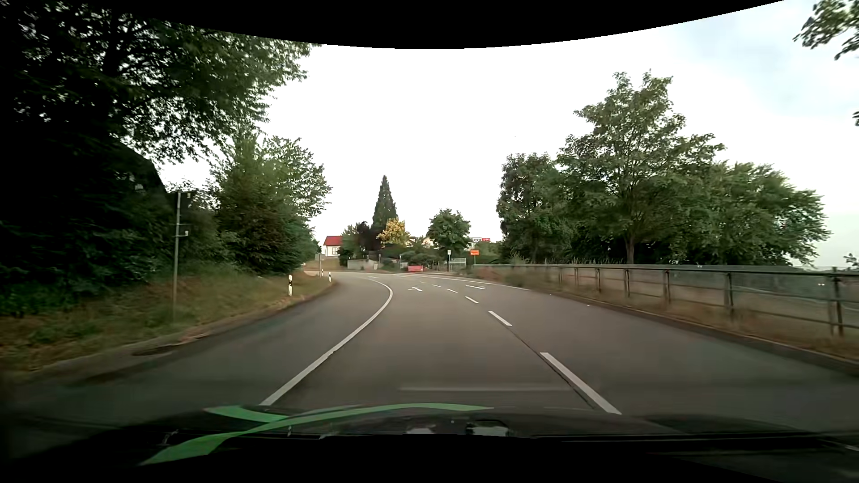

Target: Follow the waypoints while adhering to traffic rules and regulations

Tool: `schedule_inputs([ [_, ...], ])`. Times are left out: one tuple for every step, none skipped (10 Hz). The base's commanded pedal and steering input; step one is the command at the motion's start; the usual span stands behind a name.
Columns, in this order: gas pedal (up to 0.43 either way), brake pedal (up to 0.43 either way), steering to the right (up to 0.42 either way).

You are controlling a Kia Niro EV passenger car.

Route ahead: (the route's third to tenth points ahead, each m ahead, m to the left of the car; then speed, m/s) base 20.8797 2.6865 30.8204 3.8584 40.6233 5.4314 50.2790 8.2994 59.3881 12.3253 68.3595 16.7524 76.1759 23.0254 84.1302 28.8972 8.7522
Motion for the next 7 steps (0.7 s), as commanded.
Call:
schedule_inputs([
  [0.260, 0.000, -0.016],
  [0.260, 0.000, -0.019],
  [0.248, 0.000, -0.022],
  [0.248, 0.000, -0.023],
  [0.248, 0.000, -0.023],
  [0.248, 0.000, -0.024],
  [0.240, 0.000, -0.028],
])
